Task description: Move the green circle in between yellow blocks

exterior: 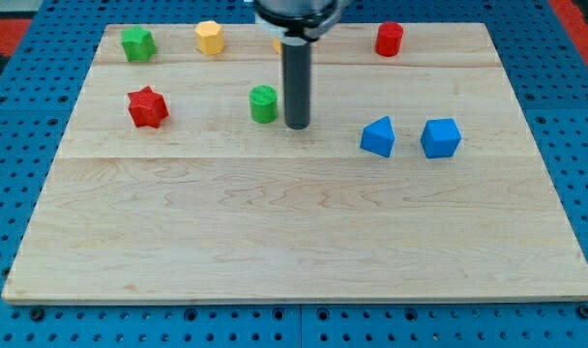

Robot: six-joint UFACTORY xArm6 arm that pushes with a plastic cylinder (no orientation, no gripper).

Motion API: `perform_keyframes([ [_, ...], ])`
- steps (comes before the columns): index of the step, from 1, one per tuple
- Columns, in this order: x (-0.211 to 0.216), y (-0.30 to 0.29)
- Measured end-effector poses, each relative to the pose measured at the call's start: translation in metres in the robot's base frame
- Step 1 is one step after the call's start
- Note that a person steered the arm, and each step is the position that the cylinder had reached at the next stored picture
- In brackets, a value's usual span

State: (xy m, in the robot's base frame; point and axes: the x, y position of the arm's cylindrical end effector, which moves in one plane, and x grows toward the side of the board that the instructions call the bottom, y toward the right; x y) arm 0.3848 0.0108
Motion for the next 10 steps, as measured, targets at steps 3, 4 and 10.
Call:
perform_keyframes([
  [3, -0.020, -0.030],
  [4, -0.028, -0.019],
  [10, -0.009, -0.031],
])
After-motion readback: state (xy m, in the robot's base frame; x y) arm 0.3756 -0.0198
